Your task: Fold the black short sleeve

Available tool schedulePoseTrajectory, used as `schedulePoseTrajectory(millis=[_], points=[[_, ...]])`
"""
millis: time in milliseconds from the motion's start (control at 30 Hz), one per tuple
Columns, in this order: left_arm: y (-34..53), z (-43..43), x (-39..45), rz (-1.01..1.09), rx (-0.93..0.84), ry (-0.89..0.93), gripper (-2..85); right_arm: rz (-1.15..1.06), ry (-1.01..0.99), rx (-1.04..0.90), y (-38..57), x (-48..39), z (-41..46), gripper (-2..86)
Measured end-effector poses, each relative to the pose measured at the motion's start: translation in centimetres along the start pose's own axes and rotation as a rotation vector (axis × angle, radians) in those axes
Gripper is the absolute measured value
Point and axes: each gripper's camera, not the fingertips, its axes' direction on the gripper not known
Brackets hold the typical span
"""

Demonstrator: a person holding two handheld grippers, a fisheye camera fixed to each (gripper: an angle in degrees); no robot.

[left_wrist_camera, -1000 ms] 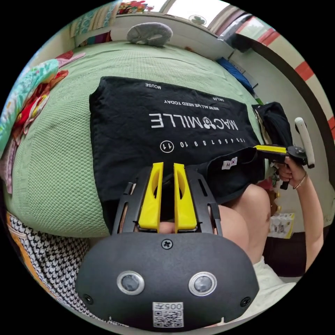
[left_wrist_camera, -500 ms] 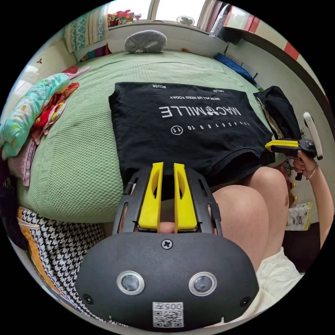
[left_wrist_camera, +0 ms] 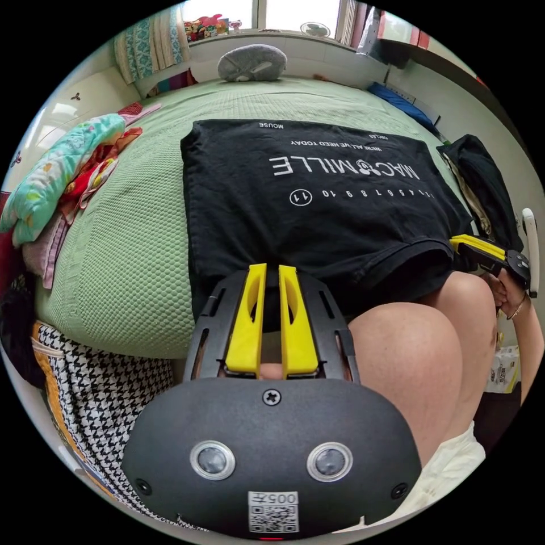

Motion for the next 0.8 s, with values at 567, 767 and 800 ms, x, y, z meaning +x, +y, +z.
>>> schedulePoseTrajectory(millis=[567, 767, 800], points=[[-0.4, -0.4, 4.2, -0.057, -0.042, 0.084, 0.7, 0.032, 0.073, -0.018, 6.4, 0.7, -0.7, -0.2], [-1.1, -1.2, 7.1, -0.007, -0.092, 0.059, 0.0, 0.132, -0.046, -0.065, 8.9, 3.6, -1.5, -1.0], [-1.2, -1.4, 7.3, -0.016, -0.104, 0.063, -0.1, 0.148, -0.052, -0.082, 9.2, 4.0, -1.6, -0.9]])
